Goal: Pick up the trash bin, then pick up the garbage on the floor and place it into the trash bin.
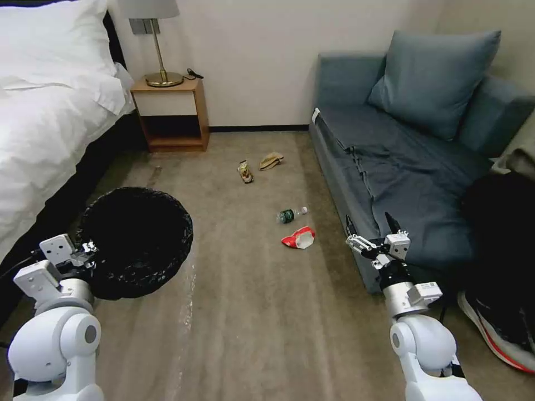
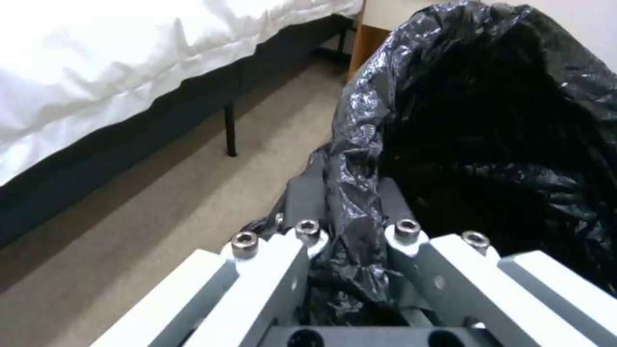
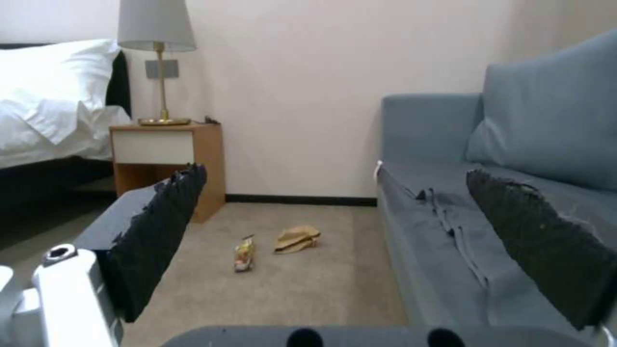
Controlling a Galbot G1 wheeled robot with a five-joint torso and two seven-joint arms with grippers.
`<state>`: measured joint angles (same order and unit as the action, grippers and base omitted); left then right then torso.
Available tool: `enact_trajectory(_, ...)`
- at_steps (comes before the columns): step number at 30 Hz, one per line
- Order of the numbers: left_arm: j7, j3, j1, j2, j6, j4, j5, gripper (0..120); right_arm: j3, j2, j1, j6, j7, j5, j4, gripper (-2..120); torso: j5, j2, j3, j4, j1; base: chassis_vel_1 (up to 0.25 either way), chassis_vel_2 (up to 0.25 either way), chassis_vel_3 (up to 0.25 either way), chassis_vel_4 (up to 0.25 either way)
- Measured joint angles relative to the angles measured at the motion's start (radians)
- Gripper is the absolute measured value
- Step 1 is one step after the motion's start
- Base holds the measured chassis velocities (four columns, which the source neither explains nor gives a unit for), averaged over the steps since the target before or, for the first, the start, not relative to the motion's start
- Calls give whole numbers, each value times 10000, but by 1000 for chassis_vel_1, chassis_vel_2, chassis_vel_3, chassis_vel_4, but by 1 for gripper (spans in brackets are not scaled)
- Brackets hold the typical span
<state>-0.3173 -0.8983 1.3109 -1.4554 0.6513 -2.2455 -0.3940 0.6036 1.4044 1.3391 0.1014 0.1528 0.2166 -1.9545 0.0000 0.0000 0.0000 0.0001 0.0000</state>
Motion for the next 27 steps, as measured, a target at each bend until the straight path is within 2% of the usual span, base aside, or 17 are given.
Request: enact_trajectory(27, 173, 10, 135, -21, -152, 87, 170, 4, -132, 33, 66, 32, 42, -9, 101, 100, 0, -1, 0, -1, 0, -166, 166, 168, -163)
